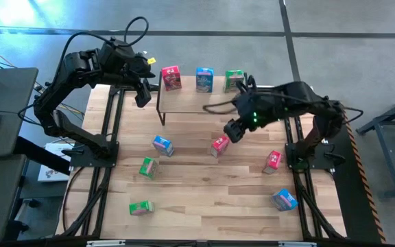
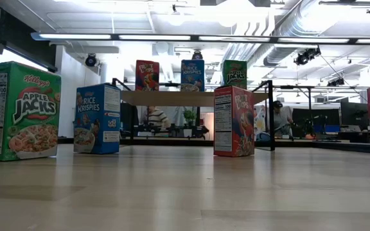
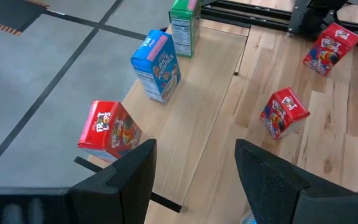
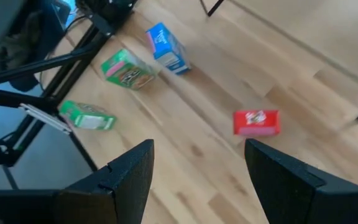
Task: Stack cereal on shelf
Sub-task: Put the top green cereal box on the shelf aligned with the other green cereal box
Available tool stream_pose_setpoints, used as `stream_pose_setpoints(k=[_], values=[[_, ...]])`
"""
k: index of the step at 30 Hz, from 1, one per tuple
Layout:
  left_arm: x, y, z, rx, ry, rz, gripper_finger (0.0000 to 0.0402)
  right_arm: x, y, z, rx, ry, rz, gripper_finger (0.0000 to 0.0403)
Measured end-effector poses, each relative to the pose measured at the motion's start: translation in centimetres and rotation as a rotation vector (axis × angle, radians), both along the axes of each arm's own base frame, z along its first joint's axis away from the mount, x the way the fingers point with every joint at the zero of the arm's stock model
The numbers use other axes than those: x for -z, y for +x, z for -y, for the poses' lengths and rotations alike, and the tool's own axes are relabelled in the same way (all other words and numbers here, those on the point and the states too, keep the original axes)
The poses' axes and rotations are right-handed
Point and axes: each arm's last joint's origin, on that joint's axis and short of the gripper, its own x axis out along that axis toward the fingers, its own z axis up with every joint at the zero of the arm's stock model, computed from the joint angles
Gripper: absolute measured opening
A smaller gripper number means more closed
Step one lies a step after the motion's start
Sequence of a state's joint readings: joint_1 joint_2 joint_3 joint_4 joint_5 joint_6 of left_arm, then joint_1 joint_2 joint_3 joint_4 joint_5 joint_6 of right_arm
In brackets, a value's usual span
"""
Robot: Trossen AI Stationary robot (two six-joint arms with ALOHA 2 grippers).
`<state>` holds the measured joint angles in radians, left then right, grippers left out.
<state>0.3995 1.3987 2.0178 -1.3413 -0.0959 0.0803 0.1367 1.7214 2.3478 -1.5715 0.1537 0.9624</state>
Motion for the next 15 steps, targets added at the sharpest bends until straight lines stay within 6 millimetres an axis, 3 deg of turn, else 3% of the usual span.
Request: stream_pose_setpoints(k=[8, 15], values=[[0.0, 0.0, 0.0, 0.003, 0.001, 0.001, 0.0210, 1.5, 0.1, -3.6, 0.086, 0.085, -0.045, 0.0243], [0.0, 0.0, 0.0, 0.004, 0.002, 0.001, 0.0210, 5.5, 0.8, -6.0, 0.117, 0.162, -0.226, 0.0243]])
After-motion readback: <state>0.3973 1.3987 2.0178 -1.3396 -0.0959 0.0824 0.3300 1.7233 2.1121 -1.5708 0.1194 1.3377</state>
